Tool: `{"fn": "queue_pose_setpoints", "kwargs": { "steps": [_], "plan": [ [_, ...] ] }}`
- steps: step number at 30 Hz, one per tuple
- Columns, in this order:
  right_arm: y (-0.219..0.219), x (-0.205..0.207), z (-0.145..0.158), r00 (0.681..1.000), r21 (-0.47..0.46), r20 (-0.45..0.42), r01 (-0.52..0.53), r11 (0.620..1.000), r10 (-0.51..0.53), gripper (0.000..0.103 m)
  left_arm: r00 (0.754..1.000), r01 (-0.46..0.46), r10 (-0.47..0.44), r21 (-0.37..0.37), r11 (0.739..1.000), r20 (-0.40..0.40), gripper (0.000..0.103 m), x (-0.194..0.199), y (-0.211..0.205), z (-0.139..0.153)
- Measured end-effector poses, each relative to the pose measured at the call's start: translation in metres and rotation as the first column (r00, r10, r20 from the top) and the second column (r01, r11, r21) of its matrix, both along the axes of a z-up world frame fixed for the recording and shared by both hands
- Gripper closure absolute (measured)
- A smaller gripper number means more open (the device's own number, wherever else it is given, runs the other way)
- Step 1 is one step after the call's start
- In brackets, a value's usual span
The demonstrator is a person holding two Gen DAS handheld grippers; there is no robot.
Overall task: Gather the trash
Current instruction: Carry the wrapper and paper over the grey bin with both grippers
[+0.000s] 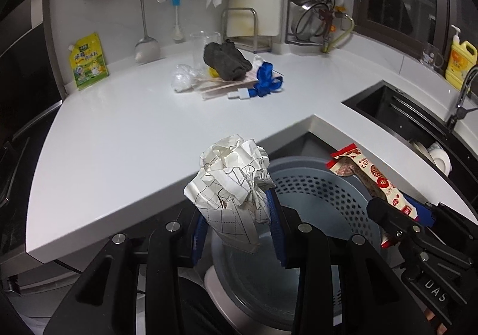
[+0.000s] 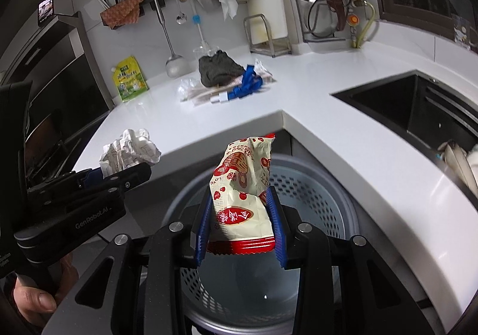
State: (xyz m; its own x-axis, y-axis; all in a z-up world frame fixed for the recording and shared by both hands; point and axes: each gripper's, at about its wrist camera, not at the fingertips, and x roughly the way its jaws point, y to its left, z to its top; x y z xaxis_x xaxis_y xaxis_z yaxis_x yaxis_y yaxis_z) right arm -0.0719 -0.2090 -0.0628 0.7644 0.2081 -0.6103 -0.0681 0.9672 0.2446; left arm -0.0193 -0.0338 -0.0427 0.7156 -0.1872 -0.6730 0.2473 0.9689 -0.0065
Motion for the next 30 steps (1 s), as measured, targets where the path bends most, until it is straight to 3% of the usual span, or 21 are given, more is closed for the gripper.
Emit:
{"fn": "queue_pose_setpoints", "kwargs": {
  "steps": [12, 30],
  "plan": [
    [-0.012, -0.002, -0.041, 0.994, 0.019, -0.104, 0.027, 0.999, -0.024, 0.069, 0.993, 0.055, -0.052, 0.032, 0.998, -0.104, 0.066, 0.000, -0.024, -0.041],
    [-0.016, 0.012, -0.074, 0.979, 0.042, -0.205, 0.025, 0.999, -0.016, 0.069, 0.979, 0.067, -0.061, 0.028, 0.997, -0.192, 0.060, 0.012, -0.028, -0.065]
  ]
}}
